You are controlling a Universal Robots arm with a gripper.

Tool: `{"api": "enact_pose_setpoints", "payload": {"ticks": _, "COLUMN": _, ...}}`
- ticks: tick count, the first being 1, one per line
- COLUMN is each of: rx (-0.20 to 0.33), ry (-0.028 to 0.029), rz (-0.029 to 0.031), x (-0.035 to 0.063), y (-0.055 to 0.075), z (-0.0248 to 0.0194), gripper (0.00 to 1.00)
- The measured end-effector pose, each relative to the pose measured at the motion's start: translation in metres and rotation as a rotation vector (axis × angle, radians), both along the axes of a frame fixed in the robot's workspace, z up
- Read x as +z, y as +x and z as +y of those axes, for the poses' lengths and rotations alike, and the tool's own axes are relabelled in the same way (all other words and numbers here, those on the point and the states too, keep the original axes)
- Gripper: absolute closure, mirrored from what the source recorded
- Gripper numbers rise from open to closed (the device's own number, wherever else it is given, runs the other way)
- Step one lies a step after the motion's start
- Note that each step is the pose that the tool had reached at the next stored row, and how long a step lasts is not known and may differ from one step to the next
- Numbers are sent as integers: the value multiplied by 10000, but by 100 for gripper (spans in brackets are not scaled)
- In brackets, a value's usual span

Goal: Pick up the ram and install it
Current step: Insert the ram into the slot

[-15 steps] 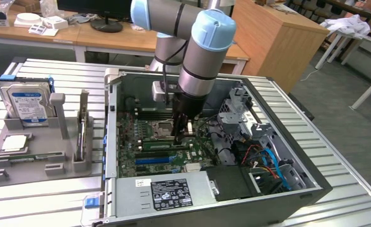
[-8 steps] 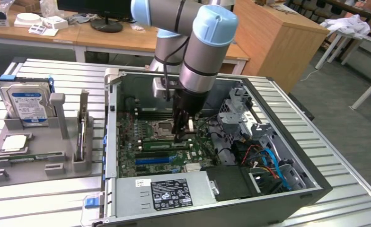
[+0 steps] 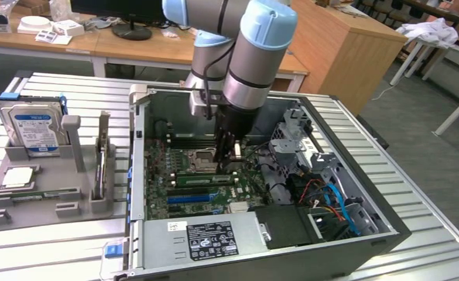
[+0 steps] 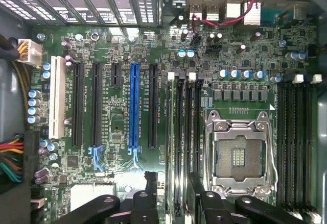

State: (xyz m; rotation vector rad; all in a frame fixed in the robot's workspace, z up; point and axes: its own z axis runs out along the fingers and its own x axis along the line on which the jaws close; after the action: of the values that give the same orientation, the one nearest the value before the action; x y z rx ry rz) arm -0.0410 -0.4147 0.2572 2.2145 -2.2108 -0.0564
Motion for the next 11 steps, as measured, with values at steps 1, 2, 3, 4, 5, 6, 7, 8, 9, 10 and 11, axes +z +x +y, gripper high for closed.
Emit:
{"api": "enact_pose_setpoints", "payload": {"ticks": 1, "rx": 0, "ry": 1, "rz": 0, "x": 22, "y": 0, "z": 0, "gripper": 63}}
{"api": "enact_pose_setpoints", "payload": {"ticks": 2, "rx": 0, "ry": 1, "rz": -1, "x": 43, "y": 0, "z": 0, "gripper": 63}}
{"api": "enact_pose_setpoints", "payload": {"ticks": 3, "rx": 0, "ry": 0, "rz": 0, "x": 64, "y": 0, "z": 0, "gripper": 63}}
{"api": "enact_pose_setpoints", "payload": {"ticks": 4, "rx": 0, "ry": 0, "rz": 0, "x": 85, "y": 0, "z": 0, "gripper": 63}}
{"api": "enact_pose_setpoints", "payload": {"ticks": 5, "rx": 0, "ry": 0, "rz": 0, "x": 106, "y": 0, "z": 0, "gripper": 63}}
{"api": "enact_pose_setpoints", "payload": {"ticks": 6, "rx": 0, "ry": 0, "rz": 0, "x": 126, "y": 0, "z": 0, "gripper": 63}}
{"api": "enact_pose_setpoints", "payload": {"ticks": 7, "rx": 0, "ry": 0, "rz": 0, "x": 148, "y": 0, "z": 0, "gripper": 63}}
{"api": "enact_pose_setpoints", "payload": {"ticks": 8, "rx": 0, "ry": -1, "rz": 0, "x": 174, "y": 0, "z": 0, "gripper": 63}}
{"api": "enact_pose_setpoints", "payload": {"ticks": 9, "rx": 0, "ry": 0, "rz": 0, "x": 198, "y": 0, "z": 0, "gripper": 63}}
{"api": "enact_pose_setpoints", "payload": {"ticks": 10, "rx": 0, "ry": 1, "rz": 0, "x": 221, "y": 0, "z": 0, "gripper": 63}}
{"api": "enact_pose_setpoints", "payload": {"ticks": 11, "rx": 1, "ry": 1, "rz": 0, "x": 245, "y": 0, "z": 0, "gripper": 63}}
